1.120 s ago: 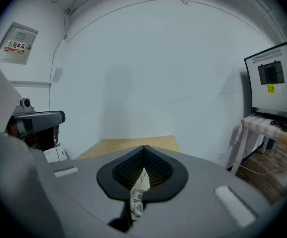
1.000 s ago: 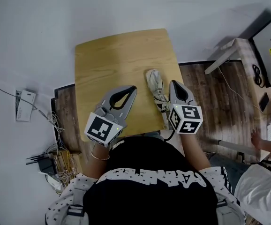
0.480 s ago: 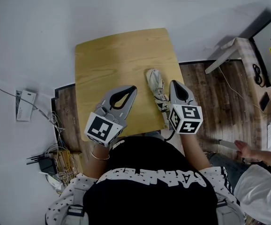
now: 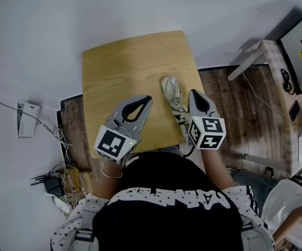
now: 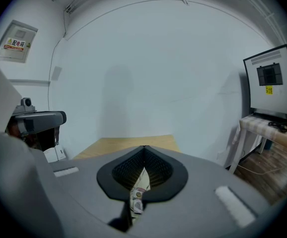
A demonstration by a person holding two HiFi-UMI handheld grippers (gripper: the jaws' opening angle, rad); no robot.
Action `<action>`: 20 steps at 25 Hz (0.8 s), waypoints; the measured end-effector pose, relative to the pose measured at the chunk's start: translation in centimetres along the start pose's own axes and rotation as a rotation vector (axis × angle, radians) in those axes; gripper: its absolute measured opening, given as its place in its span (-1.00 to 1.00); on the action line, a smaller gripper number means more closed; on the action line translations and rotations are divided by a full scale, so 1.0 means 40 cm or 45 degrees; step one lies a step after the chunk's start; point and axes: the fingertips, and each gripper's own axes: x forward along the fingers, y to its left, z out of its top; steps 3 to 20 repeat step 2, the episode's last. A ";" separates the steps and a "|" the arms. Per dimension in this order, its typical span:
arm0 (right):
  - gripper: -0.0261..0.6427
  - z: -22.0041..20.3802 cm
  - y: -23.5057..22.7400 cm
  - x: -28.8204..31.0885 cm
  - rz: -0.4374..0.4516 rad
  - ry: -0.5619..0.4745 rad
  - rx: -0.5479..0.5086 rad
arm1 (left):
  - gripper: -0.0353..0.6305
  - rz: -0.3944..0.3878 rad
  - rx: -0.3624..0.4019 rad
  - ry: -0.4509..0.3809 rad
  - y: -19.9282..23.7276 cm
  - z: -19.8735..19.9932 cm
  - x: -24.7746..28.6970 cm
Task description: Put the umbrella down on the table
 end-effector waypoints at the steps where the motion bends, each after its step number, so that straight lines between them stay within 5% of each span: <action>1: -0.88 0.000 0.000 0.000 0.000 0.000 0.000 | -0.89 -0.002 0.000 -0.003 -0.001 0.002 0.001; 20: -0.88 0.000 -0.001 0.000 0.000 0.000 0.001 | -0.89 -0.005 0.001 -0.007 -0.002 0.005 0.002</action>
